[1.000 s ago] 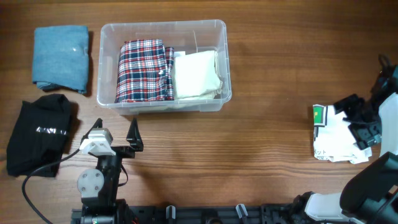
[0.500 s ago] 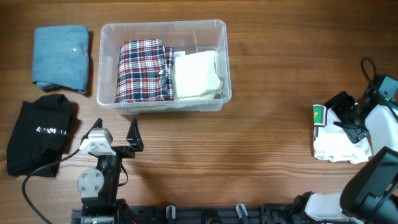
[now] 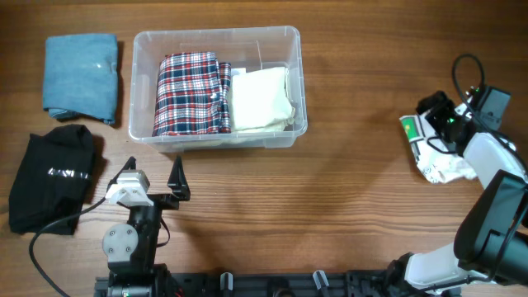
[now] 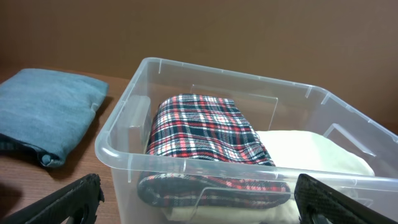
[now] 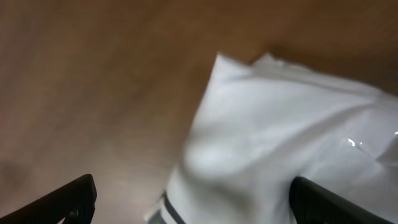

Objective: Pack container
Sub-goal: 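Grasp the white shirt with the right gripper and gather it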

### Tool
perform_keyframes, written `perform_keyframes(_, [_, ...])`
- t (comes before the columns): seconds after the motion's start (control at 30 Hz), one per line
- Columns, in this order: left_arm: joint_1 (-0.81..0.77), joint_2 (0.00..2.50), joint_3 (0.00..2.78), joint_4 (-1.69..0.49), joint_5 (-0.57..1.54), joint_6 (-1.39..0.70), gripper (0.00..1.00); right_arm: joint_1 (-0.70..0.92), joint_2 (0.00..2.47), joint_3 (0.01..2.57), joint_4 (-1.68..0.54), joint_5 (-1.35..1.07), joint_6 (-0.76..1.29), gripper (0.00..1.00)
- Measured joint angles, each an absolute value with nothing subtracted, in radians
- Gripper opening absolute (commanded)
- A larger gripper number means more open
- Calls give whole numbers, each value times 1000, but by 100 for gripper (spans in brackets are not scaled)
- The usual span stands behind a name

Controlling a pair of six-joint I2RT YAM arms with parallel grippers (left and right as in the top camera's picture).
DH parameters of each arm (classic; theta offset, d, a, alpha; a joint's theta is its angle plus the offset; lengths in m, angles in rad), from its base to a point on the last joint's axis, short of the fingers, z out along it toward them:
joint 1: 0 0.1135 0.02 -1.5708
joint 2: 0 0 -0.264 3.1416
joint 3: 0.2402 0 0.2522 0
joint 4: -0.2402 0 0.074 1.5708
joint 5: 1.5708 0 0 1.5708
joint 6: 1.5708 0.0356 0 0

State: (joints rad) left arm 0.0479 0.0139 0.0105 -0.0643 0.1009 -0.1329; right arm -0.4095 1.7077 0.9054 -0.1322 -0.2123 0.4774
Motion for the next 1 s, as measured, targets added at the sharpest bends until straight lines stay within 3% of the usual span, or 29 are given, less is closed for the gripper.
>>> perform_keyframes(0.23, [48, 14, 10, -64, 101, -133, 100, -392, 1713, 928, -68, -317, 519, 98])
perform_keyframes(0.43, [48, 14, 10, -64, 101, -133, 100, -411, 1672, 1084, -380, -328, 530, 100])
perform_keyframes(0.67, [48, 14, 10, -64, 101, -133, 100, -656, 1572, 1106, -717, -249, 624, 100])
perform_keyframes(1.0, [48, 14, 10, -65, 101, -133, 100, -715, 1571, 844, -441, -288, 545, 100])
